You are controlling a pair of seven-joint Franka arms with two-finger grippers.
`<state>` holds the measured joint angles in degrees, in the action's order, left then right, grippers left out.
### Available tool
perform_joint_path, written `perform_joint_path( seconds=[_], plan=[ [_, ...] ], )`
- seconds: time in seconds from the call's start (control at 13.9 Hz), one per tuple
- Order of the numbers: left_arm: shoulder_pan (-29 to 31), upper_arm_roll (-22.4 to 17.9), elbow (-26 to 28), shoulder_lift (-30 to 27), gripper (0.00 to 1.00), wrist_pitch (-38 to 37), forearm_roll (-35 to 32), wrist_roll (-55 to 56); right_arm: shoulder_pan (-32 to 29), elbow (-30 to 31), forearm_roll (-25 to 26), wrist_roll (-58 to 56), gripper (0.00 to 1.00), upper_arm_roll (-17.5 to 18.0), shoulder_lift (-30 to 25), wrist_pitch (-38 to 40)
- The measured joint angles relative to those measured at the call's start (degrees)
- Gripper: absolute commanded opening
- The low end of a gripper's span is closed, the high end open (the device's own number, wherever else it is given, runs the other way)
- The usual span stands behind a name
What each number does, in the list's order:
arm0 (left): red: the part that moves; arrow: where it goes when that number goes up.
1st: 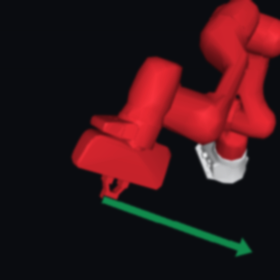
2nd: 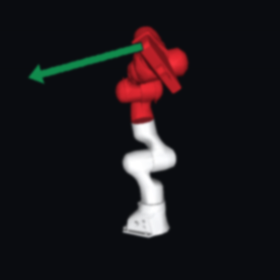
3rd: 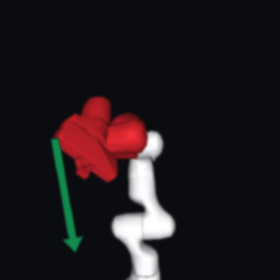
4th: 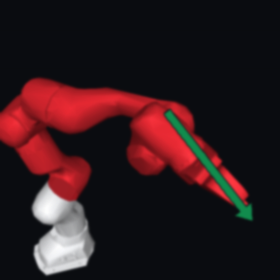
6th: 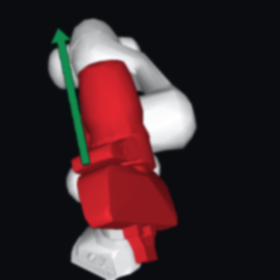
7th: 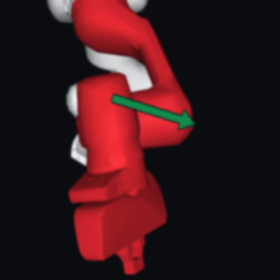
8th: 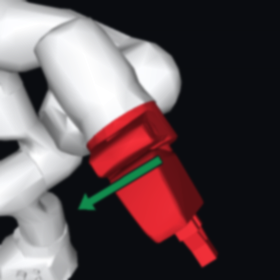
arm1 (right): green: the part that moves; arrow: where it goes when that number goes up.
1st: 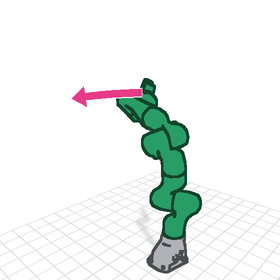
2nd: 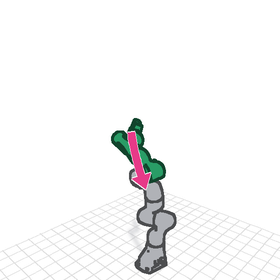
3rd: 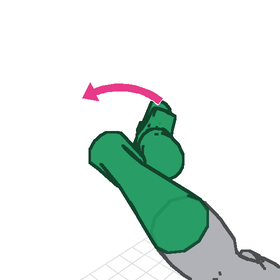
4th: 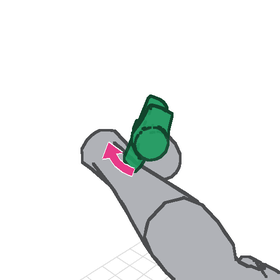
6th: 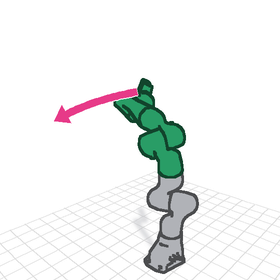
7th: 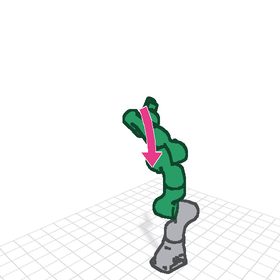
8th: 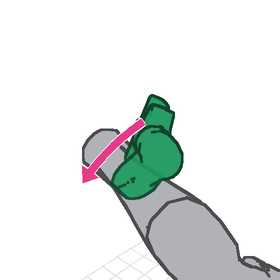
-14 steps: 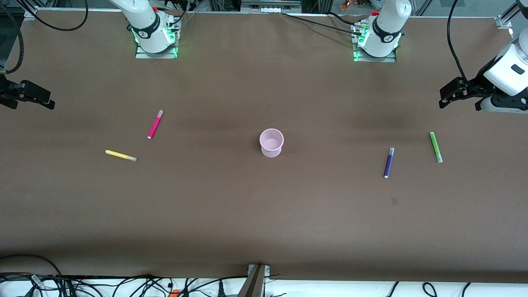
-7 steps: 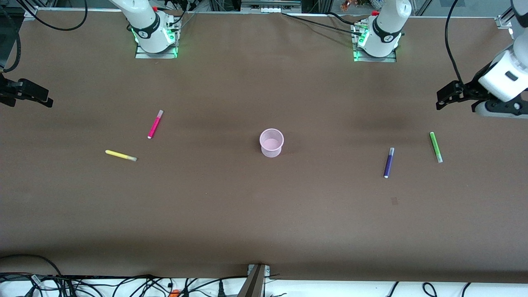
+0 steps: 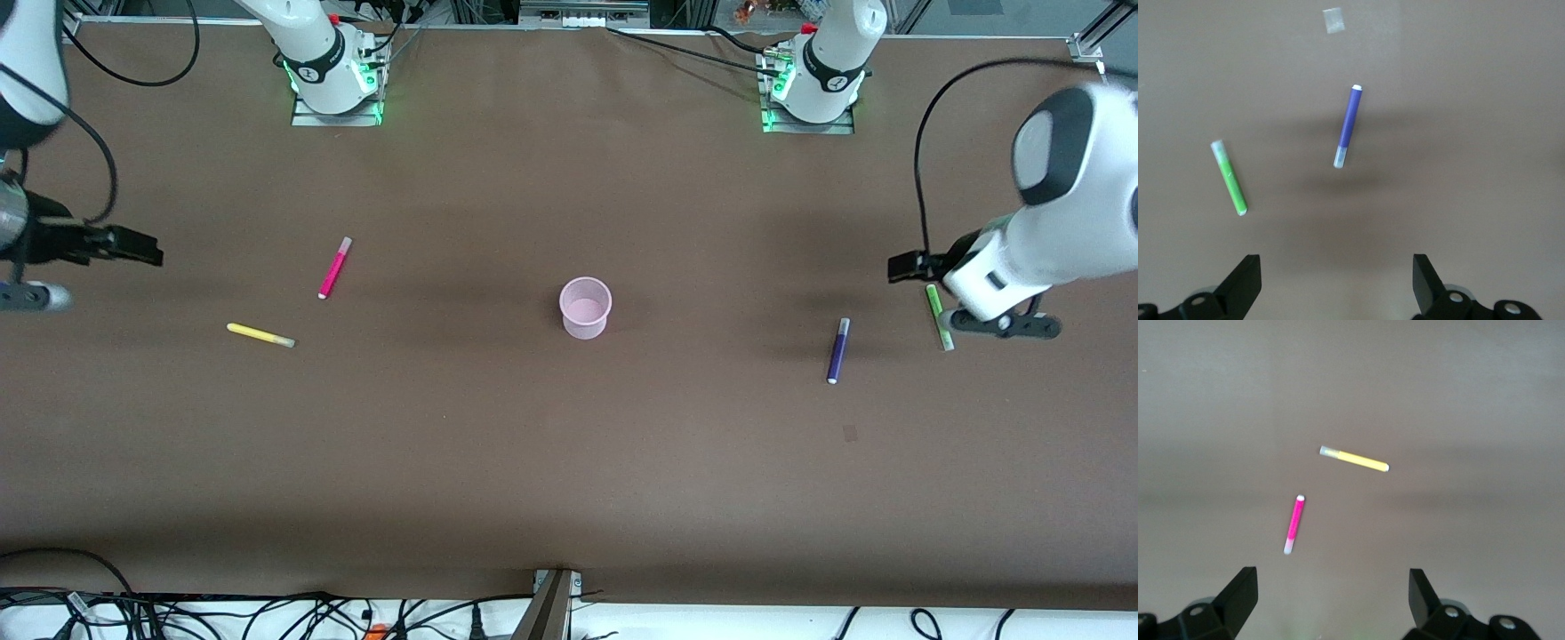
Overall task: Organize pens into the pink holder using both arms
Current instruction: 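Reach the right gripper to the pink marker while the left gripper reaches the purple marker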
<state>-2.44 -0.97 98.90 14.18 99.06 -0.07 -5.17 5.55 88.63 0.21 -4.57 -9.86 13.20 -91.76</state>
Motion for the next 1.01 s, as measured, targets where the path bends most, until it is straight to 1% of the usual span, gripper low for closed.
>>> perform_joint_path(
  seconds=[0.14, 0.43, 0.65, 0.86, 1.01],
  plan=[
    [0.09, -0.03, 0.02, 4.33, 1.00, 4.44, -0.02, -6.62, 0.00, 4.17, -0.55, 0.08, 1.00, 0.04, 1.36, -4.43],
    [0.61, -0.15, 0.57, 11.19, 1.00, 15.59, -0.06, -17.88, -0.01, 14.83, -2.71, 0.85, 0.99, 0.03, 1.42, -12.61],
    [0.50, -0.10, 4.93, 13.81, 1.00, 28.24, -0.08, -25.08, 0.03, 22.85, -2.84, 1.90, 0.99, 0.16, 1.30, -22.03],
    [-0.12, 0.06, 11.24, 15.41, 1.00, 40.49, -0.08, -26.80, 0.11, 32.25, -3.66, 2.04, 0.99, 0.75, 1.37, -34.52],
    [-0.25, 0.13, 12.99, 16.65, 1.00, 43.78, -0.08, -27.02, 0.41, 36.83, -3.97, 2.42, 0.99, 1.71, 1.67, -40.95]
  ],
)
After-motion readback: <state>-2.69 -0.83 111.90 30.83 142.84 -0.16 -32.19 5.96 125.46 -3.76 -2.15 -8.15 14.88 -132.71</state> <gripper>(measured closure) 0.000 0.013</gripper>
